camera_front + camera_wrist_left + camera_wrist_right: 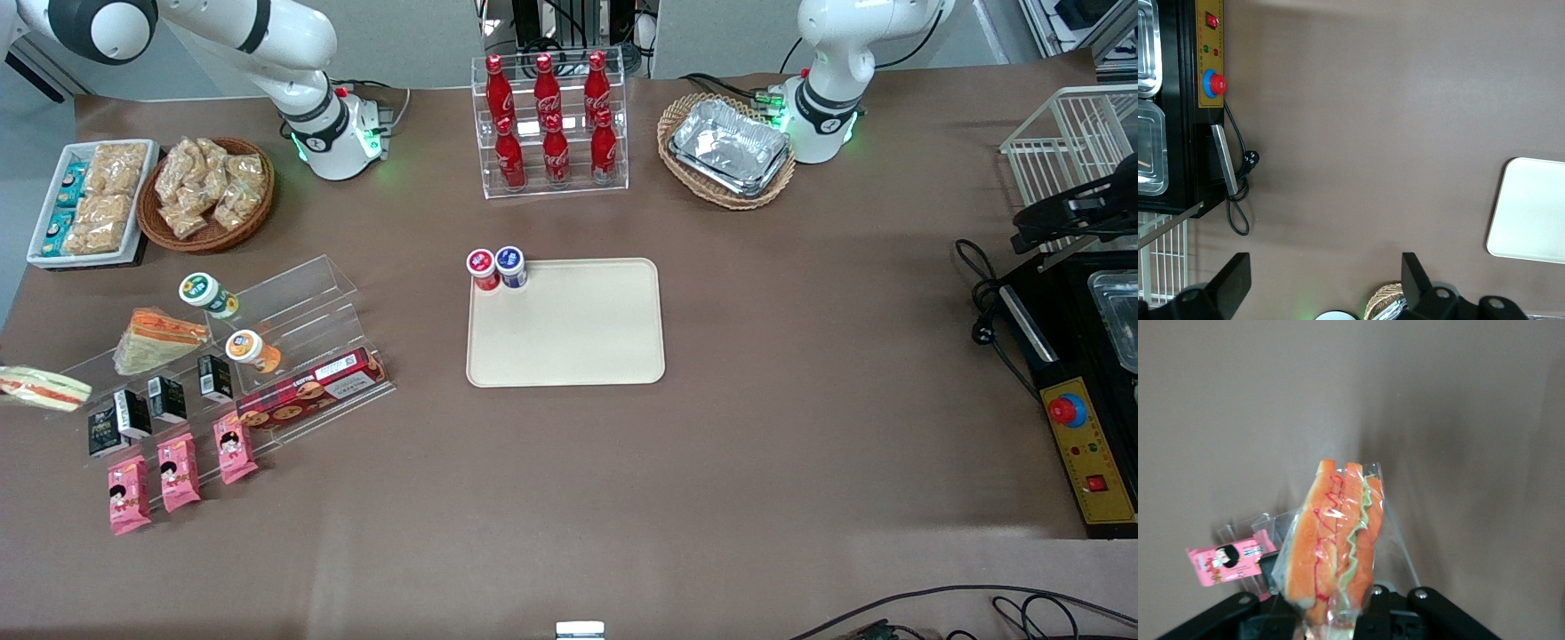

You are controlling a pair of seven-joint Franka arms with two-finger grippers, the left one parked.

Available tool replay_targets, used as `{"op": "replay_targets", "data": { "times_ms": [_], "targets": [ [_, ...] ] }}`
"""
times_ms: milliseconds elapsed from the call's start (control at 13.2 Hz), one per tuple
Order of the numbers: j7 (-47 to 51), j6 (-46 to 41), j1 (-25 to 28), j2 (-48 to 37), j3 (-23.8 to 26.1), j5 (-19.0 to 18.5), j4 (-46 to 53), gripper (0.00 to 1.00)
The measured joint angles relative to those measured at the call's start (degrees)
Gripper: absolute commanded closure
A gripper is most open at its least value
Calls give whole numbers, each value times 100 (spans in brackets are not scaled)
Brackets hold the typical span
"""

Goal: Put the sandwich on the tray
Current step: 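Lift the sandwich out of the rack and carry it toward the beige tray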

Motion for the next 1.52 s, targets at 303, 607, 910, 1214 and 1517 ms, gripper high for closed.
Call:
{"op": "replay_targets", "data": {
  "times_ms": [303,607,910,1214,1517],
  "targets": [
    [-99,-10,44,-201,72,0,252,84],
    [-105,-61,586,-570,130,1,286,83],
    [-97,-467,1460,-857,166,8,290,83],
    [20,-732,2532,-945,178,388,287,83],
    [887,-721,3872,-842,188,414,262,83]
  ]
}}
